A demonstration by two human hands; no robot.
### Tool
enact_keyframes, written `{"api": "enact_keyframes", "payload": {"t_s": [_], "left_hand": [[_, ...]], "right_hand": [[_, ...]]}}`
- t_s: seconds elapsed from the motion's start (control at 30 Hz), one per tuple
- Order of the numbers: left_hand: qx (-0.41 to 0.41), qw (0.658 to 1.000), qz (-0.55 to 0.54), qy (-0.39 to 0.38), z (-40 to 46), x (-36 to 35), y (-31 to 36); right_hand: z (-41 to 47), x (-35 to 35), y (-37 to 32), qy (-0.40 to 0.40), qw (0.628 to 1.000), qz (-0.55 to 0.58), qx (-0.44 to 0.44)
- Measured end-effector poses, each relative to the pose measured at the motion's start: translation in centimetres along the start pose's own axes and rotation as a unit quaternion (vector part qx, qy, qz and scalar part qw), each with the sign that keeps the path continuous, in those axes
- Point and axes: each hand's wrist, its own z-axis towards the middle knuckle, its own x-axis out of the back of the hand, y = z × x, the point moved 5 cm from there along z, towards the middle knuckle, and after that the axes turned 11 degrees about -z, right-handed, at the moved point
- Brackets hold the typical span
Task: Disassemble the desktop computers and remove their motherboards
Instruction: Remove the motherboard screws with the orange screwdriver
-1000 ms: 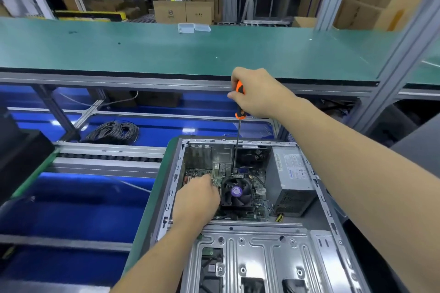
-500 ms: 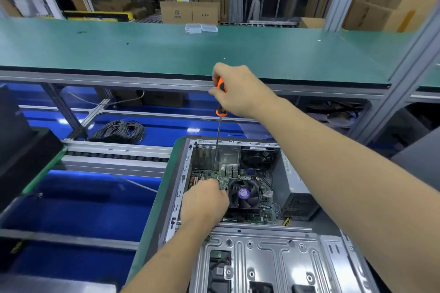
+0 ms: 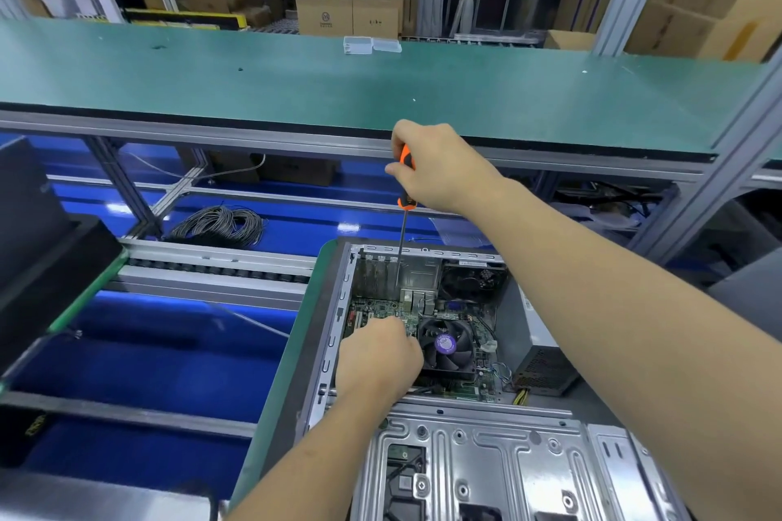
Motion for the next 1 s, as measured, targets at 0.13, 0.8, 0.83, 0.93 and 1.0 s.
{"api": "enact_keyframes", "payload": {"t_s": [0.13, 0.8, 0.83, 0.93, 1.0], "left_hand": [[-0.006, 1.000, -0.004, 0.001, 0.0, 0.1, 0.1], [-0.015, 1.000, -0.017, -0.013, -0.2, 0.1, 0.2], [-0.014, 1.000, -0.020, -0.016, -0.2, 0.1, 0.2], [-0.013, 0.999, -0.023, -0.019, -0.2, 0.0, 0.3], [-0.013, 1.000, -0.022, -0.018, -0.2, 0.1, 0.3]], "right_hand": [[-0.1, -0.5, -0.2, -0.009, 1.000, -0.006, -0.002], [1.4, 1.4, -1.3, -0.258, 0.955, -0.133, 0.068], [1.3, 1.4, -1.0, -0.259, 0.955, -0.136, 0.046], [1.2, 1.5, -0.7, -0.222, 0.954, -0.202, -0.032], [1.2, 1.1, -2.0, -0.204, 0.950, -0.234, 0.016]]}}
